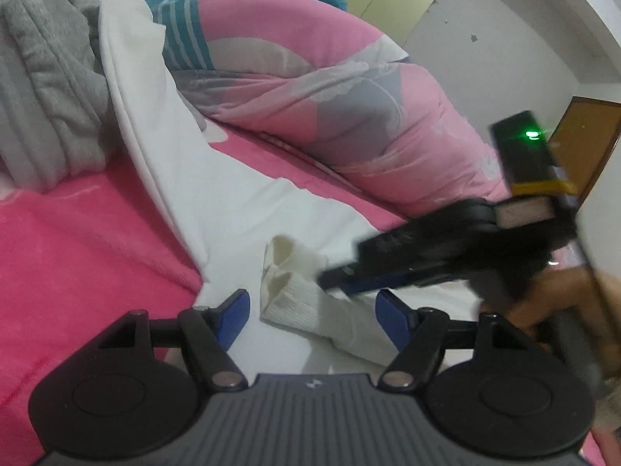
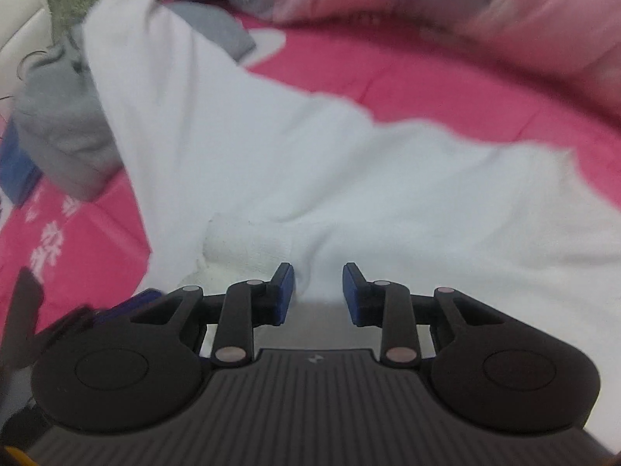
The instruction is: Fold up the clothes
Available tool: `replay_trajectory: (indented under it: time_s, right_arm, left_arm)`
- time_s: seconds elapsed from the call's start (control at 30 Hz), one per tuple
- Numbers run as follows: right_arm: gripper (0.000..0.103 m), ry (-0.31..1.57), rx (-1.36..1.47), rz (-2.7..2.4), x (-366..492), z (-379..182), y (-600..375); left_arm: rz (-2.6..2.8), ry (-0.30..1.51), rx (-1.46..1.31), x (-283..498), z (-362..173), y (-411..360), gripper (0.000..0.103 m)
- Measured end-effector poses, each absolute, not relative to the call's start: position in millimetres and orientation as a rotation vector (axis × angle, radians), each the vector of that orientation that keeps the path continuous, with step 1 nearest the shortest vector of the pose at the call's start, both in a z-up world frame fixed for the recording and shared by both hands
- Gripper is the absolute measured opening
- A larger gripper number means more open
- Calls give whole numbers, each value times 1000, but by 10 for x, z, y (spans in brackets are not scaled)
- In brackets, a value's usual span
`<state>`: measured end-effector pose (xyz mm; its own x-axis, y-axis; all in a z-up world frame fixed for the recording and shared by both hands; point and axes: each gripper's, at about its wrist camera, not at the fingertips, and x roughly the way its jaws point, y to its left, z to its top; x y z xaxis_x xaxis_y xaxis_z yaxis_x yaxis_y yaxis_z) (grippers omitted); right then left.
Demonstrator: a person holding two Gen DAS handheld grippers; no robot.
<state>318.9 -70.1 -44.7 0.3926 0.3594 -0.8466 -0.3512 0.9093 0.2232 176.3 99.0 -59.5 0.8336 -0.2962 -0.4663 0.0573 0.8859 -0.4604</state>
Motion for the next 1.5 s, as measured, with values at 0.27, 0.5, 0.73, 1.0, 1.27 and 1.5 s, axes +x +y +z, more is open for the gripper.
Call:
replay_trajectory:
  time_s: [0.27, 0.5, 0.73, 1.0, 1.27, 1.5]
  right_arm:
    - [27, 704, 249, 272, 2578, 409, -1897]
    - [28, 707, 132, -79, 1302, 433, -3253]
    - [27, 840, 70, -83, 534, -334, -3468]
    - [25, 857, 152, -104, -610, -569, -3643]
    - [26, 943, 72, -64, -1501, -411, -3482]
    - [26, 819, 131, -50, -1530, -230, -3502]
  left_arm:
    - [-245, 511, -420, 1699, -577, 949, 72]
    - [-309, 568, -330, 1687, -653, 718, 73]
    - [-296, 607, -341, 1748, -736, 708, 73]
    - [-293, 617, -328, 1763, -749, 687, 73]
    - [-273, 625, -316, 1690, -675, 704, 73]
    - [-252, 633, -309, 1608, -581, 732, 73]
